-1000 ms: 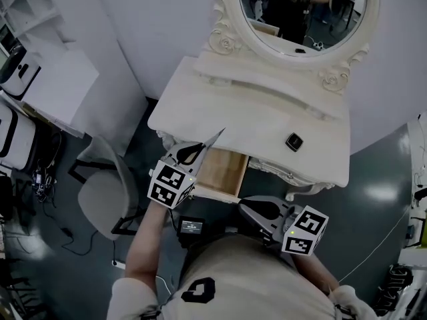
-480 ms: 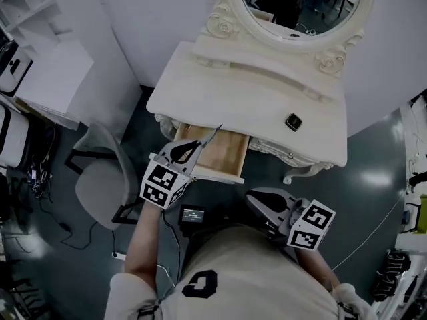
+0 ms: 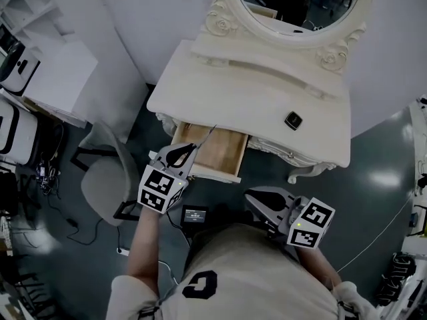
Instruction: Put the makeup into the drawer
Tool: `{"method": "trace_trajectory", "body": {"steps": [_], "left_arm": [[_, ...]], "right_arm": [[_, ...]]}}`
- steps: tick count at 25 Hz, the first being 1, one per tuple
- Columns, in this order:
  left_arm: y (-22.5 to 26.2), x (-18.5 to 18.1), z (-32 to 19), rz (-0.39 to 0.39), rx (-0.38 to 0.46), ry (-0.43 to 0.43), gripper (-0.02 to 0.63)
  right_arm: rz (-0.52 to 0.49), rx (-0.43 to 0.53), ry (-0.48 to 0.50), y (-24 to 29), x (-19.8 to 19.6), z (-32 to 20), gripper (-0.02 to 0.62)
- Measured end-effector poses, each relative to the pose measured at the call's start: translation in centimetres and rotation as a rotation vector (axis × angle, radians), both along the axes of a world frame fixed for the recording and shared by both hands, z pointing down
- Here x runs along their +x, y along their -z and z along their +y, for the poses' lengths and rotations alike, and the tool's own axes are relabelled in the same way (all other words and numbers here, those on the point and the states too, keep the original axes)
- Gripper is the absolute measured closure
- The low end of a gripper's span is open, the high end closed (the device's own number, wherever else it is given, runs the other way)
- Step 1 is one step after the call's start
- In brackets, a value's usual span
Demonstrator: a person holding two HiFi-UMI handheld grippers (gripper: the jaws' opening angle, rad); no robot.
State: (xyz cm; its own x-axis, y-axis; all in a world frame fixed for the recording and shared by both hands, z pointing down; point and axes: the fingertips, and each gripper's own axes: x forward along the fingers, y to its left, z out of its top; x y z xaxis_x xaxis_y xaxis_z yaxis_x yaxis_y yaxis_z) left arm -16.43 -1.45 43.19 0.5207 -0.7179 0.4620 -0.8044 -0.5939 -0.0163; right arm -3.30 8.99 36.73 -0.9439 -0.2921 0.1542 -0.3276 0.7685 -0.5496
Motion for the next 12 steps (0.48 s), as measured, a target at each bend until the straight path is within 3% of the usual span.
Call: {"method": "trace_trajectory", "body": {"steps": [7, 12], "left_arm": [[-0.8, 4.5, 0.4, -0.094, -0.043, -0.004, 0.537], [-1.8, 7.8, 0.4, -0.193, -0.061, -0.031, 0.538]], "right_arm": [[-0.060, -0.009, -0.022, 0.3, 5.5, -0.7, 0.568], [-0.093, -0.024, 0.035, -0.1, 7.3, 0.2, 0.568]]}}
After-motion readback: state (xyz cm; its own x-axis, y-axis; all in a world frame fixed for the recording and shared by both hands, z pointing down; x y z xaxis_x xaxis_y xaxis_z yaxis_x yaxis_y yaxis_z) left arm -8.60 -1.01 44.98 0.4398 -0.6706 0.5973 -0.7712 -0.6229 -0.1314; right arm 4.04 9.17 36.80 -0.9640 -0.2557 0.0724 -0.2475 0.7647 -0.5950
